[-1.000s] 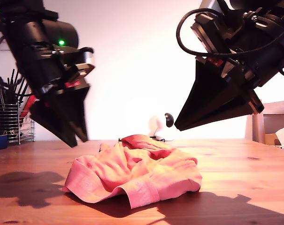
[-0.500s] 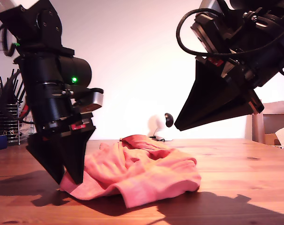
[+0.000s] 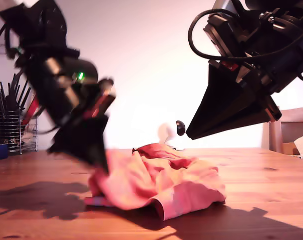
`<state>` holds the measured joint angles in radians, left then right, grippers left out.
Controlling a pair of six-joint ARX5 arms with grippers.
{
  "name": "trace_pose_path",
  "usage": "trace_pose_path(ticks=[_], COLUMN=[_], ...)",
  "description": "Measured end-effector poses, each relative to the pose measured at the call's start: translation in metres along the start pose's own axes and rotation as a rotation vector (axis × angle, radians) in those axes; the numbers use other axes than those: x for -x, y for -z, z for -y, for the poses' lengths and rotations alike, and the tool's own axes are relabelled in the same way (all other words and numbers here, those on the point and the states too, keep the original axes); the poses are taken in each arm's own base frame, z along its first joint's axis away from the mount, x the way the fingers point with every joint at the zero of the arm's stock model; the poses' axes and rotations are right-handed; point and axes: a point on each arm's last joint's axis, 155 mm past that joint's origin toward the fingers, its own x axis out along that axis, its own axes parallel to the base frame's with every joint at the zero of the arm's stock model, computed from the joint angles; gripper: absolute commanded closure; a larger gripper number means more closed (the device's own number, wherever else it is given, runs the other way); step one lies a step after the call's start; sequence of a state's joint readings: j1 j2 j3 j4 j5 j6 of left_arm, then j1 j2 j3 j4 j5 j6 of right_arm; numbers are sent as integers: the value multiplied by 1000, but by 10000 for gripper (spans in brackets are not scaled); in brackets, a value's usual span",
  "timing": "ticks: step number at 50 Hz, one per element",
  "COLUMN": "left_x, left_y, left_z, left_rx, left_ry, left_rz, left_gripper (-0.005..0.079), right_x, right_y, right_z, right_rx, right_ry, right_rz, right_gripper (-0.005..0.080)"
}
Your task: Fold the underwear in front of you. After folding it, place it to the right side.
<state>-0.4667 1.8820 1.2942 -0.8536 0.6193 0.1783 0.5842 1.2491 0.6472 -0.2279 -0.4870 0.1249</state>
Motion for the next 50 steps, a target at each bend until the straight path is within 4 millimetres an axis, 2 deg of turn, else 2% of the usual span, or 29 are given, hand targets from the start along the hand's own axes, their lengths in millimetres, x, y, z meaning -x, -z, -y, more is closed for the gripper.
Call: trace_pose_path(ticks=[3, 8, 13, 22, 34, 50], left_x=[9, 25, 34, 36, 38, 68], left_y=[-17, -43, -58, -62, -69, -98], left_z=[11, 28, 38, 56, 78, 108], left_rx=[-2, -20, -41, -36, -12, -53], left_ry=[33, 81, 94, 154, 233, 322], left_rz=[43, 109, 144, 147, 158, 239], left_gripper=[762, 762, 762, 762, 762, 762], right_x=[0, 0, 0, 1, 11, 14], right_y=[0, 0, 0, -3, -42, -45], right_z=[0, 0, 0, 0, 4, 20], right_rx=[13, 35, 45, 65, 140, 167], right_ry=[0, 0, 0, 2, 74, 167], right_rz=[0, 0, 0, 4, 86, 95], right_gripper=[722, 656, 592, 547, 502, 464])
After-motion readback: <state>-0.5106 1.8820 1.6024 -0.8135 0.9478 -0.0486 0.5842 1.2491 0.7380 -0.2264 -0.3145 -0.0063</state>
